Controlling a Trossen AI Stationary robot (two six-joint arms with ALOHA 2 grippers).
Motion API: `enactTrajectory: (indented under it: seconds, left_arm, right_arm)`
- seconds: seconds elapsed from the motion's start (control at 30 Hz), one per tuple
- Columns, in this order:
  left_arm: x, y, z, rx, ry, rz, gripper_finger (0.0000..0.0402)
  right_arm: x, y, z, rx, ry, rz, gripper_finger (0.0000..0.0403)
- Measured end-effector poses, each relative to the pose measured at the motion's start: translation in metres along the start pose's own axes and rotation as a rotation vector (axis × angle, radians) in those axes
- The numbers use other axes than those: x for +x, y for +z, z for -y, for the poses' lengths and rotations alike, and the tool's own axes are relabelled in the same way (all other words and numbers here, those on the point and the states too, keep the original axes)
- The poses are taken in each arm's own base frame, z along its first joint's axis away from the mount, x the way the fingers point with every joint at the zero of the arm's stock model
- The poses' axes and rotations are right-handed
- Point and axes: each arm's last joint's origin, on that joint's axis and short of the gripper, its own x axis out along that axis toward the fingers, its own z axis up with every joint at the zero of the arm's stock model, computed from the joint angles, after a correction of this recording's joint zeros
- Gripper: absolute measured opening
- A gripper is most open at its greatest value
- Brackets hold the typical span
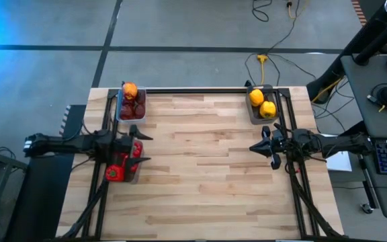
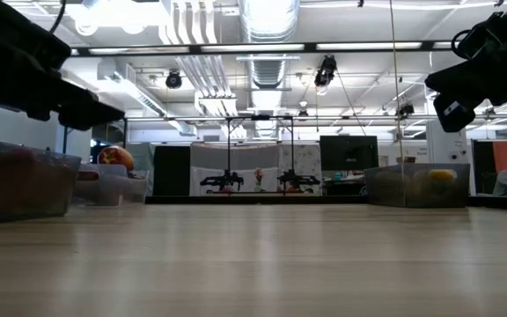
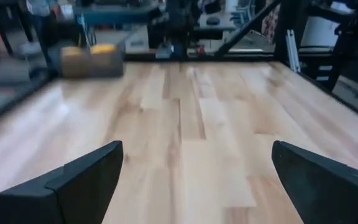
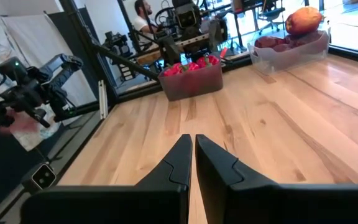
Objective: Sort produce into baskets
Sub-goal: Return to Home Position
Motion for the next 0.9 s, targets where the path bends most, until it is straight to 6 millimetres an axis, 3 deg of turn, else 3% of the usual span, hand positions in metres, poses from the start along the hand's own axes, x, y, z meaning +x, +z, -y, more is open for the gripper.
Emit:
enactTrajectory:
  seconds: [0.2, 0.9]
  left_arm:
    - [0.0046, -0.0055, 0.0000, -0.157, 0.004, -0.071, 0.0393]
    - [0.0094, -0.0107, 0.0001, -0.159, 0.009, -0.151, 0.0393]
  right_arm:
    - [0.0000, -0.0001, 0.0000, 0.000, 0.000, -0.001, 0.0013]
    - [-0.0001, 0.0001, 0.0000, 0.000, -0.001, -0.002, 0.0013]
